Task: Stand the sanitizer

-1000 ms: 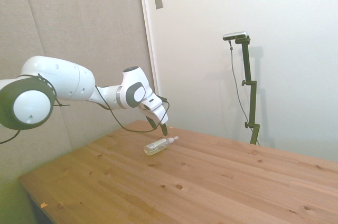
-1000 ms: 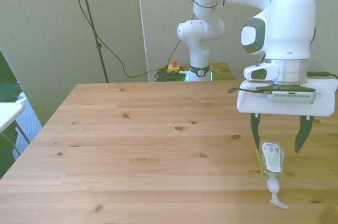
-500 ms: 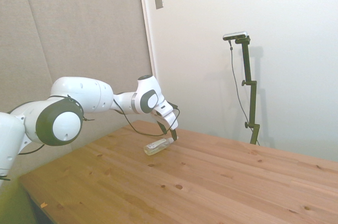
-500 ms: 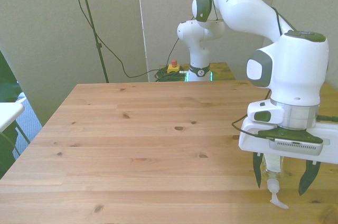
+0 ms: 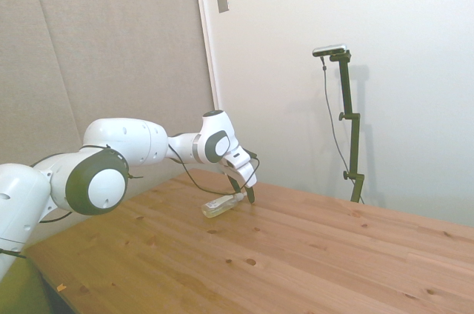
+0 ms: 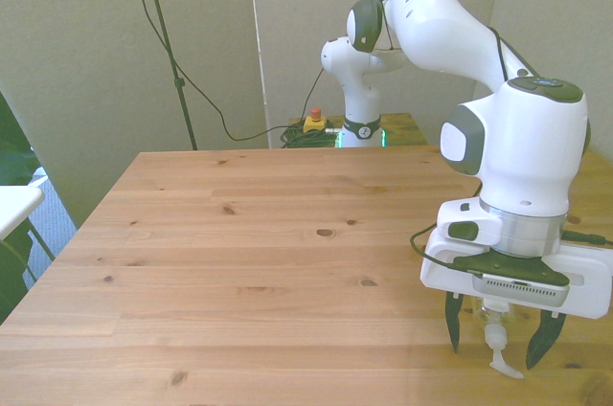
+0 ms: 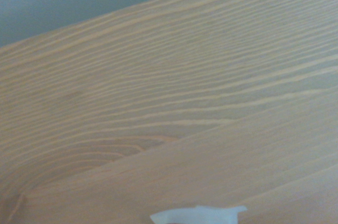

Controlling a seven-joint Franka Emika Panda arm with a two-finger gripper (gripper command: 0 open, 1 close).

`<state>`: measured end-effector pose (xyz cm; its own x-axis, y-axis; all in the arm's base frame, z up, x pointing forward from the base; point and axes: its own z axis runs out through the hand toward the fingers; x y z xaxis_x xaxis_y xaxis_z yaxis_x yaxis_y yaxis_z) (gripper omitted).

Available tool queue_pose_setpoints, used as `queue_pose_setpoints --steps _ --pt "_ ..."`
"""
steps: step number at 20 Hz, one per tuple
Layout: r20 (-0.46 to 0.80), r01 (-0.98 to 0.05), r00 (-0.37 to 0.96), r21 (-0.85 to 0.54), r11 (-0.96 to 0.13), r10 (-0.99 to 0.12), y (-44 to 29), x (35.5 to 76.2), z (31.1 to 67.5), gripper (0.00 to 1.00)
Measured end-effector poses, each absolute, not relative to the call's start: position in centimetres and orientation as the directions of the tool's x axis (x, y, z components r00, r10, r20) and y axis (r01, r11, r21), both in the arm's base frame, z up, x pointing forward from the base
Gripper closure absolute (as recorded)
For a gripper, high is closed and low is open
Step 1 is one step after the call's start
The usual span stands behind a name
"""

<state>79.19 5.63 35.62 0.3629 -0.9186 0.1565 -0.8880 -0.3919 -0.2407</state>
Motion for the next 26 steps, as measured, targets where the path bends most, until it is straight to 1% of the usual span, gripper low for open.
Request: queue_pose_setpoints --steps 15,26 --pt "0.125 -0.898 0.36 -0.22 -0.38 -0.924 4.1 79.1 36.1 1.0" --pt "0.046 -0.924 0.336 -0.176 -0.338 -0.941 3.0 78.6 36.1 1.0"
